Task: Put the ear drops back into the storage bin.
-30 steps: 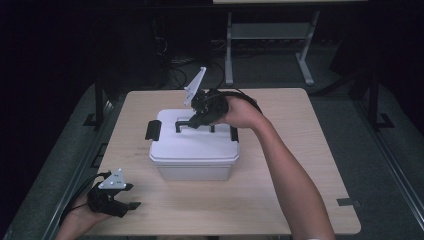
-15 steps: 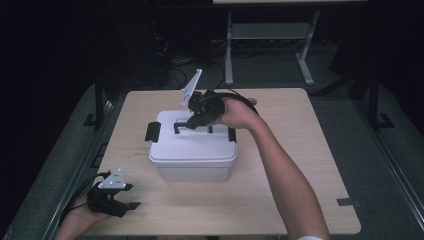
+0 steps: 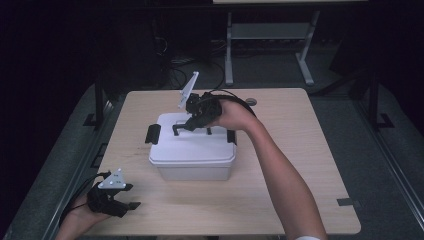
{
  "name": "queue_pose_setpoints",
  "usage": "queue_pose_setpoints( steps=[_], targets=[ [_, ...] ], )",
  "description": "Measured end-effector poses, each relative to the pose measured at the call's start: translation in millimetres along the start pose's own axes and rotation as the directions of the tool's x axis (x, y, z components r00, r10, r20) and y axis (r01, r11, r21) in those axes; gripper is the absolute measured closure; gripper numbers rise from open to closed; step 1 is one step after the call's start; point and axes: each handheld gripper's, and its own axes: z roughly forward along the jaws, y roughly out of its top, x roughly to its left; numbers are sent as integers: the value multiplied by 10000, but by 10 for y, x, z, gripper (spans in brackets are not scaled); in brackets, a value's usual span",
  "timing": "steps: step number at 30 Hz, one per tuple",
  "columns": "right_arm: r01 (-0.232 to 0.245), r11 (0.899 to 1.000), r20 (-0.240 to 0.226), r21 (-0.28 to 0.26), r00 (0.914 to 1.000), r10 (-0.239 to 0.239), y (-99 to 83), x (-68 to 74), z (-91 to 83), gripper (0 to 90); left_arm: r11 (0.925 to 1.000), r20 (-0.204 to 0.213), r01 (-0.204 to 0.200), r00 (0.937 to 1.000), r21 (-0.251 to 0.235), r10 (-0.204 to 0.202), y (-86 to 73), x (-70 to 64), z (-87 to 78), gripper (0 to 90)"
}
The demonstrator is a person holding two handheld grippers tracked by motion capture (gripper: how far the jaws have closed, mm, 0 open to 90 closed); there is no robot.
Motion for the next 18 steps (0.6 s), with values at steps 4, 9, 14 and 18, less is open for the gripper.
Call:
queue_pose_setpoints(
  steps=[4, 9, 14, 18],
  targets=[
    [-79, 10000, 71, 51, 9999, 79, -20, 4, 2, 839, 10000, 24, 4, 10000, -6, -4, 0, -3, 4, 316],
    [-104, 9999, 80, 116, 9999, 103, -34, 24, 6, 838, 10000, 14, -38, 10000, 16, 38, 5, -6, -1, 316],
    [-250, 9997, 12, 17, 9997, 250, -61, 15, 9, 837, 10000, -71, -41, 10000, -64, 41, 7, -5, -17, 315],
    [-390, 9991, -130, -169, 9992, 388, -85, -6, 8, 835, 10000, -48, -48, 10000, -19, 48, 12, -10, -4, 315]
  ],
)
